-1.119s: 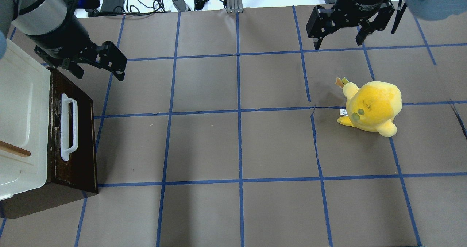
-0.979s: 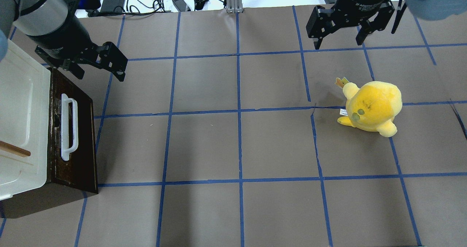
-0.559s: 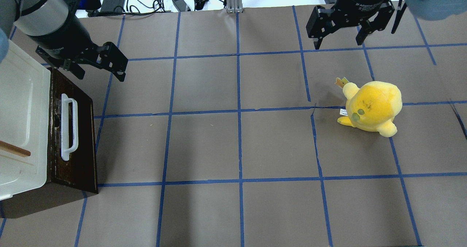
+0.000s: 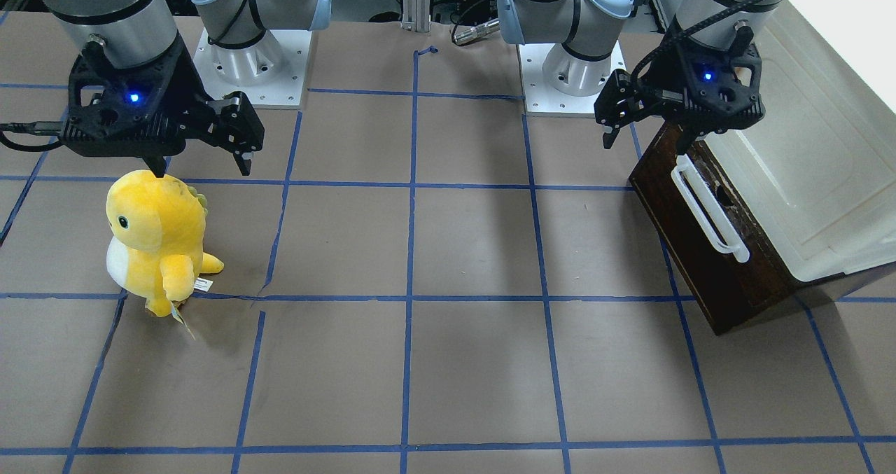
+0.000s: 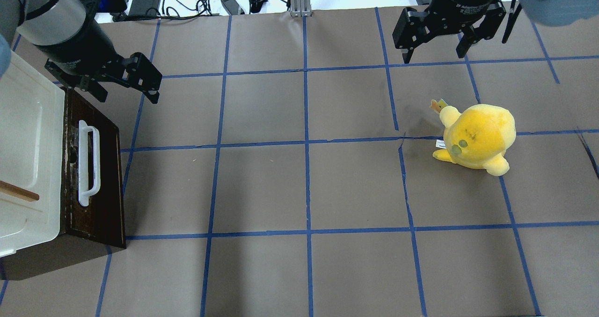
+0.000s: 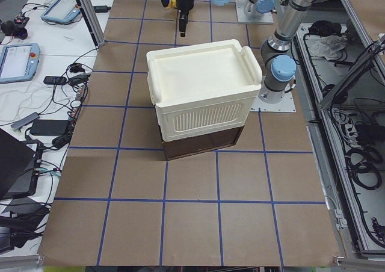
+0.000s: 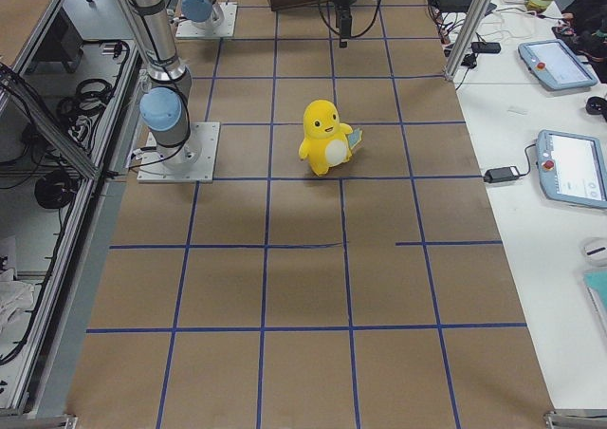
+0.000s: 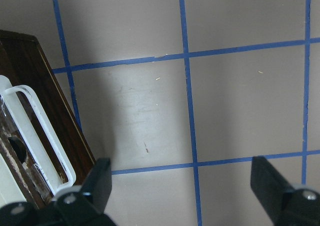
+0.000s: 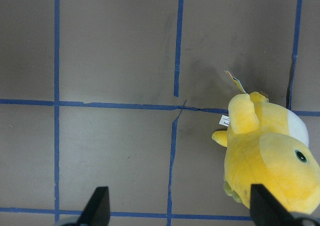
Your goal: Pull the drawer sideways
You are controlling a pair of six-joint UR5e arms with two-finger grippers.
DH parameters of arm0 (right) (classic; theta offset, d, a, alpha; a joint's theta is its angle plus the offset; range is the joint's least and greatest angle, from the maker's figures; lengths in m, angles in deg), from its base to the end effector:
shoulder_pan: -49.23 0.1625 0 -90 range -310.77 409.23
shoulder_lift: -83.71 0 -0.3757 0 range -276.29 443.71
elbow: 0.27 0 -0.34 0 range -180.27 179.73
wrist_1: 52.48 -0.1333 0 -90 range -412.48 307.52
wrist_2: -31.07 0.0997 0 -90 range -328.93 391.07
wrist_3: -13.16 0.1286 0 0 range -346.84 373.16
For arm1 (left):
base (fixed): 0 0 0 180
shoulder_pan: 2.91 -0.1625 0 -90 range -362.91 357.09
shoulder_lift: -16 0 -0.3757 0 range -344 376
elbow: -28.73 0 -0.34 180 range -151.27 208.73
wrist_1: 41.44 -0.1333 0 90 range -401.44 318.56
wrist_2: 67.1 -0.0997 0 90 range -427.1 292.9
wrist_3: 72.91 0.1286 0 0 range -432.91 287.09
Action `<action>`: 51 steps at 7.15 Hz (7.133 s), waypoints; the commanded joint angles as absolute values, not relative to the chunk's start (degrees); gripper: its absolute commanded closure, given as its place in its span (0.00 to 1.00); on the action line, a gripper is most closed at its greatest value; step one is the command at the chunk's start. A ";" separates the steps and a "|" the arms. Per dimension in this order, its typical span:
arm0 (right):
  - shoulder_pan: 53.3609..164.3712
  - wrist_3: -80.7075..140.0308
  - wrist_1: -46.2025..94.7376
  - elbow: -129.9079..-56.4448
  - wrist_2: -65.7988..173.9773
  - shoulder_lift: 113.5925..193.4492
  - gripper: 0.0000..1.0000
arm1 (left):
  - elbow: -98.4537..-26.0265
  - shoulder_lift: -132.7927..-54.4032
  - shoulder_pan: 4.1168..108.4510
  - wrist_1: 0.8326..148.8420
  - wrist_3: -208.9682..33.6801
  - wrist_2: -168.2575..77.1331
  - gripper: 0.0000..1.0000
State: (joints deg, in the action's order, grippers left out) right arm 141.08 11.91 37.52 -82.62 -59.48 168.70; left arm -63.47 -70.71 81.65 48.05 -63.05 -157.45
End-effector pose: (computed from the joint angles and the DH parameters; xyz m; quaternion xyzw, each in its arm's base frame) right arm 0.1474 -0.4735 0.4286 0.0269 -0.9994 0.0231 0.0047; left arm -0.0919 -0.4323 0.4183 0.0385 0.9992 -0.0134 0.0049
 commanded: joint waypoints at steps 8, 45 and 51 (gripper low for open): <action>141.08 11.93 37.52 -82.62 -59.46 168.70 0.00 | -63.73 -71.71 81.81 46.28 -65.36 -157.71 0.00; 141.08 11.93 37.52 -82.62 -59.46 168.70 0.00 | -72.43 -95.01 85.51 42.76 -101.65 -201.22 0.17; 141.08 11.93 37.52 -82.62 -59.55 168.70 0.00 | -72.61 -94.48 84.28 45.31 -102.27 -200.87 0.17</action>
